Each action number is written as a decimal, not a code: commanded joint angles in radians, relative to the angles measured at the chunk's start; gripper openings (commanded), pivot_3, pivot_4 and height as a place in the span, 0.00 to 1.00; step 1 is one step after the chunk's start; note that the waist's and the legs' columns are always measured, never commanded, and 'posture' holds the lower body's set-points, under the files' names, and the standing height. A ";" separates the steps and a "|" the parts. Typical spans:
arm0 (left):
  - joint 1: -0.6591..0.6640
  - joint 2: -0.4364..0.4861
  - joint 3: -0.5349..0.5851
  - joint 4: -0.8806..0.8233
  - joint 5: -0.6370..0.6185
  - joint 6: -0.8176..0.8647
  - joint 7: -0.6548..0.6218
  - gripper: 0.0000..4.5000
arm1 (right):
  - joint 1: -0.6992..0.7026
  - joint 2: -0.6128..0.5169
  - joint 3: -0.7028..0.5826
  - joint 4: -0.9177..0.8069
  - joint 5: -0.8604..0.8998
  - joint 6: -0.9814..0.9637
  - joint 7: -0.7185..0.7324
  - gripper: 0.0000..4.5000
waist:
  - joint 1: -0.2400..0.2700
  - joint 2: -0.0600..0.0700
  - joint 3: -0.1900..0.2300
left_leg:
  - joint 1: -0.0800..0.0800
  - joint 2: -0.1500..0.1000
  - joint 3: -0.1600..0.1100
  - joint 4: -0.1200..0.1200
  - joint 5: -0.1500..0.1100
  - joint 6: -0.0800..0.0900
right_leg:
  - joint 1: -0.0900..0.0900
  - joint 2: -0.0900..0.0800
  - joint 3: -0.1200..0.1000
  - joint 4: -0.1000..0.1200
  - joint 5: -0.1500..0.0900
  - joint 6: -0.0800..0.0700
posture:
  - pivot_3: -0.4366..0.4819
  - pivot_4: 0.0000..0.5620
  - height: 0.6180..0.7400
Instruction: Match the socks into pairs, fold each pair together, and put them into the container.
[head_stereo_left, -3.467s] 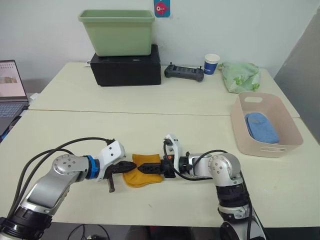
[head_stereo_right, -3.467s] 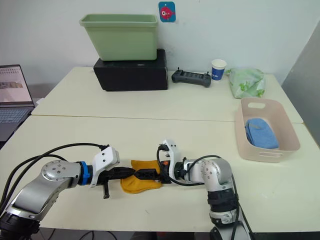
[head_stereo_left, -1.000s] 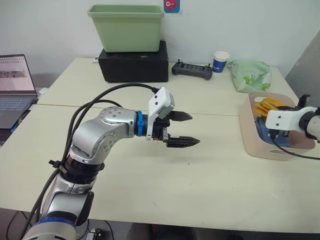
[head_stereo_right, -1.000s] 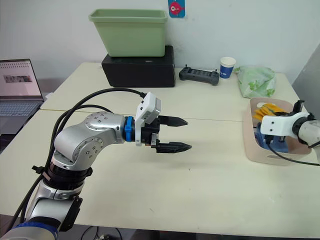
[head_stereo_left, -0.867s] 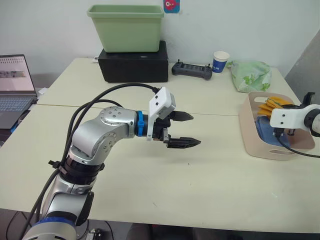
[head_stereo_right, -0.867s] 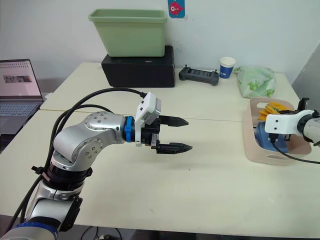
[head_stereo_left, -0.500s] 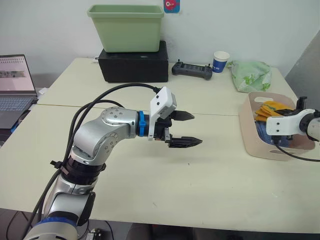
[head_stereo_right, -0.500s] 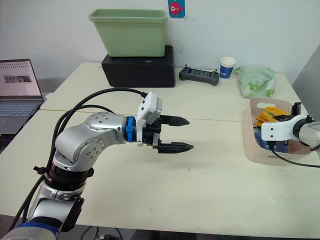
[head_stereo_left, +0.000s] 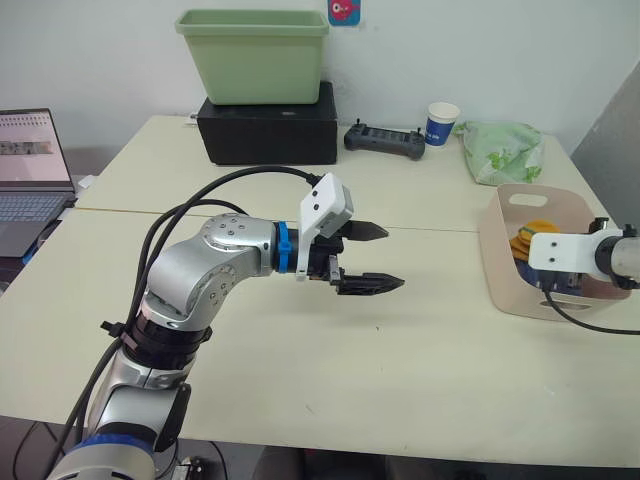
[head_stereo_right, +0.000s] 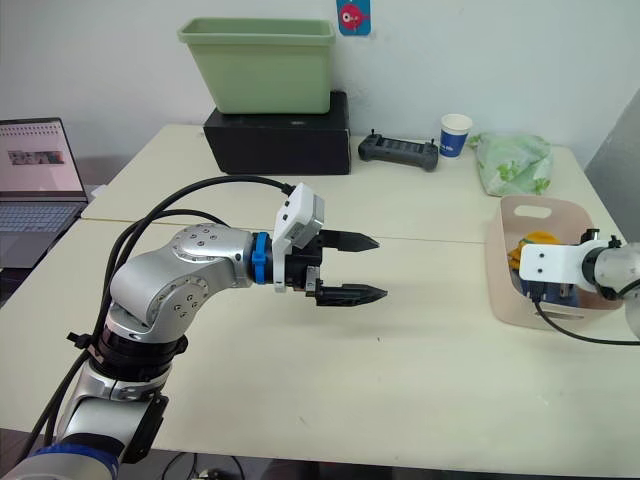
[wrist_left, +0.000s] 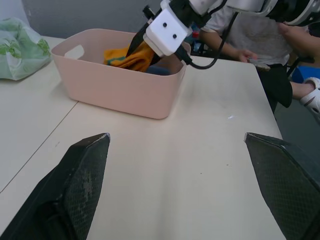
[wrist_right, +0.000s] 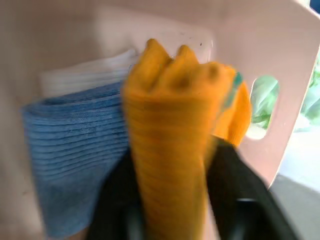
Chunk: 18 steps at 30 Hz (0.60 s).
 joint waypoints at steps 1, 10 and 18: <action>-0.001 0.004 0.000 -0.023 0.003 -0.017 -0.004 1.00 | -0.017 -0.036 -0.090 -0.059 0.066 0.060 0.048 0.69 | 0.000 0.000 0.000 | 0.000 0.000 0.000 0.000 0.000 0.000 | 0.000 0.000 0.000 0.000 0.000 0.000 | 0.48 0.27 0.83; 0.020 0.034 0.015 -0.024 0.013 -0.026 -0.009 1.00 | -0.016 -0.106 -0.257 -0.142 0.286 0.206 0.191 1.00 | -0.001 0.001 0.000 | 0.000 0.000 -0.001 0.000 0.000 0.000 | 0.000 0.000 -0.001 0.000 0.000 0.000 | 0.48 0.27 0.83; 0.028 0.032 0.013 -0.033 0.012 -0.025 0.001 1.00 | -0.021 -0.019 -0.143 -0.092 0.203 0.194 0.043 1.00 | -0.001 0.001 0.000 | 0.000 0.000 0.000 0.001 0.000 0.000 | 0.001 0.000 0.000 0.000 0.000 0.000 | 0.48 0.27 0.83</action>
